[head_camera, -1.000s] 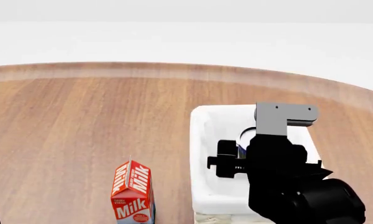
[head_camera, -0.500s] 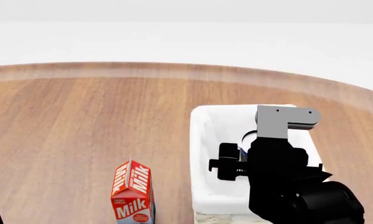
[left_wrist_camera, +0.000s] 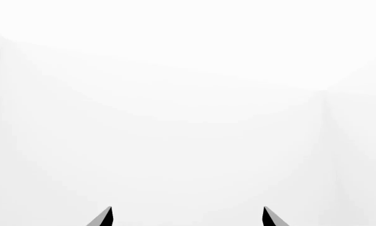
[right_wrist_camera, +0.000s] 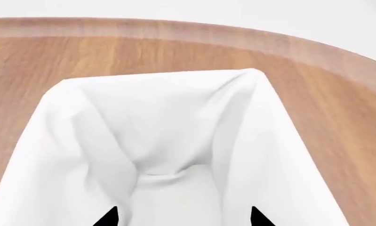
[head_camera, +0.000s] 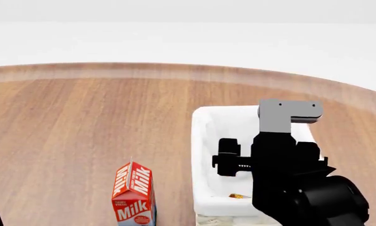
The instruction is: Pick up the alphabet soup and the tomato sauce, and put them in the basket.
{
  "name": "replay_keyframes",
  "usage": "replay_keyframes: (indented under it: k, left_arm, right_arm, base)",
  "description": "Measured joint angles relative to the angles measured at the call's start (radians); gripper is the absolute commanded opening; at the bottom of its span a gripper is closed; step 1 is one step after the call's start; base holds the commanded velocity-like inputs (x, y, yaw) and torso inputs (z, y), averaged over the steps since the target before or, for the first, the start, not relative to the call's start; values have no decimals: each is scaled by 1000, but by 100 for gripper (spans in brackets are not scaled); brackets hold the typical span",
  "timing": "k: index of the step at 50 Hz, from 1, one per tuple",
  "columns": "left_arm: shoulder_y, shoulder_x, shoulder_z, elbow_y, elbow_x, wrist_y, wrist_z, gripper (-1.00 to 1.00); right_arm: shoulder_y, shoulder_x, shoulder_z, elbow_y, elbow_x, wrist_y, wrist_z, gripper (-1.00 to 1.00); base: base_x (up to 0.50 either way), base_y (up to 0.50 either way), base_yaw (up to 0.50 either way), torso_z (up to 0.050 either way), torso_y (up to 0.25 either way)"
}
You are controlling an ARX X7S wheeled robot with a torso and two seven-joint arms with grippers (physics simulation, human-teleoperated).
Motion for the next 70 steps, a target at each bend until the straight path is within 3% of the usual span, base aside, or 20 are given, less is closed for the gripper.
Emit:
replay_keyframes:
  k: [24, 35, 42, 56, 63, 70]
  left_arm:
    - [-5, -4, 7, 3, 3, -4, -6, 100]
    - [-7, -5, 13, 12, 10, -13, -9, 100]
    - [-5, -6, 15, 12, 12, -10, -11, 100]
    - [-2, -7, 24, 19, 21, -14, -14, 100]
    - [-2, -9, 27, 18, 24, -14, -14, 100]
    - [-3, -11, 27, 22, 25, -17, -17, 100]
  right_arm:
    - [125, 97, -29, -299, 80, 210, 20, 100]
    - [81, 191, -16, -661, 315, 347, 222, 100]
    - [-38, 232, -33, -932, 489, 352, 436, 100]
    - [-273, 247, -120, -1332, 664, 289, 787, 100]
    - [-397, 205, -192, -1430, 648, 260, 887, 100]
    - [-569, 184, -256, -1466, 526, 235, 878, 100]
  base:
    - [0, 0, 0, 0, 0]
    - [0, 0, 0, 0, 0]
    - [0, 0, 0, 0, 0]
    - [0, 0, 0, 0, 0]
    - [0, 0, 0, 0, 0]
    - [0, 0, 0, 0, 0]
